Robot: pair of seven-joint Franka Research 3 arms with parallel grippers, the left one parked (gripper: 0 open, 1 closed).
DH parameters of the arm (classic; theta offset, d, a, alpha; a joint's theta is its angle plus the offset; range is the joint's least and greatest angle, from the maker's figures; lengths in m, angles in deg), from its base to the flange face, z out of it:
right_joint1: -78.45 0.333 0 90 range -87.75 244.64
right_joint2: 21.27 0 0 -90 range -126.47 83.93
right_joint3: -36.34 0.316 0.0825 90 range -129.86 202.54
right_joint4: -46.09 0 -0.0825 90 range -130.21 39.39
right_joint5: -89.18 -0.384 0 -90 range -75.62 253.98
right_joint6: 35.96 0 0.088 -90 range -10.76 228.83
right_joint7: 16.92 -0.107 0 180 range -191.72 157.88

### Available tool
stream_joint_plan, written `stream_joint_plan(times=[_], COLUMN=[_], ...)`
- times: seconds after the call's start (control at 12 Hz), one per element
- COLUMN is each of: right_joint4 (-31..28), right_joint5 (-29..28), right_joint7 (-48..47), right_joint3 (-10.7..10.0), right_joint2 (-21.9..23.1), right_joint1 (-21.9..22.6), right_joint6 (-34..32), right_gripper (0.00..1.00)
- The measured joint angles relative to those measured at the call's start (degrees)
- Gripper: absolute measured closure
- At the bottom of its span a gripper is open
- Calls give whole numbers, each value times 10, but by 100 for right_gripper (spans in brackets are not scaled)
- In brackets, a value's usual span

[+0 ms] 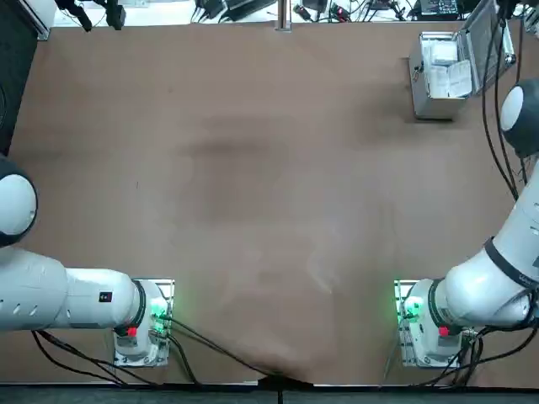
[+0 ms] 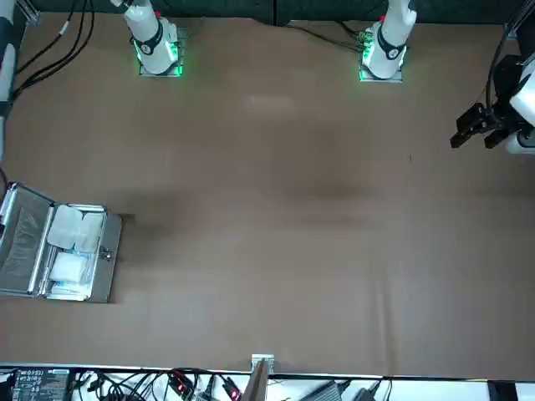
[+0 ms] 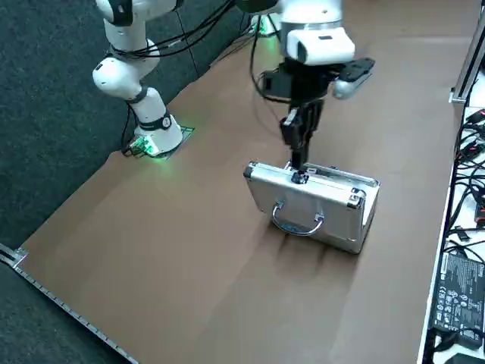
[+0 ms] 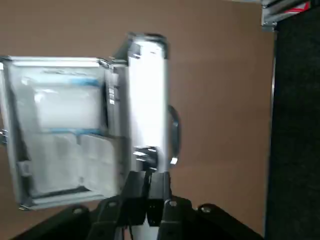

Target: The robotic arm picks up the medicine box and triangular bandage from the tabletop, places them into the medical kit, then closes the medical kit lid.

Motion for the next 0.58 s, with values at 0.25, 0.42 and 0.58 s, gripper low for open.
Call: stream_joint_plan(times=[0.25, 0.42, 0.58], right_joint4=[0, -1, -4], right_joint5=[-21, -57, -95], right_joint7=[59, 95, 116], right_joint3=[0, 1, 2], right_joint2=[1, -1, -12], right_joint1=[-40, -70, -97], right_joint6=[0, 1, 2], right_gripper=[98, 98, 99])
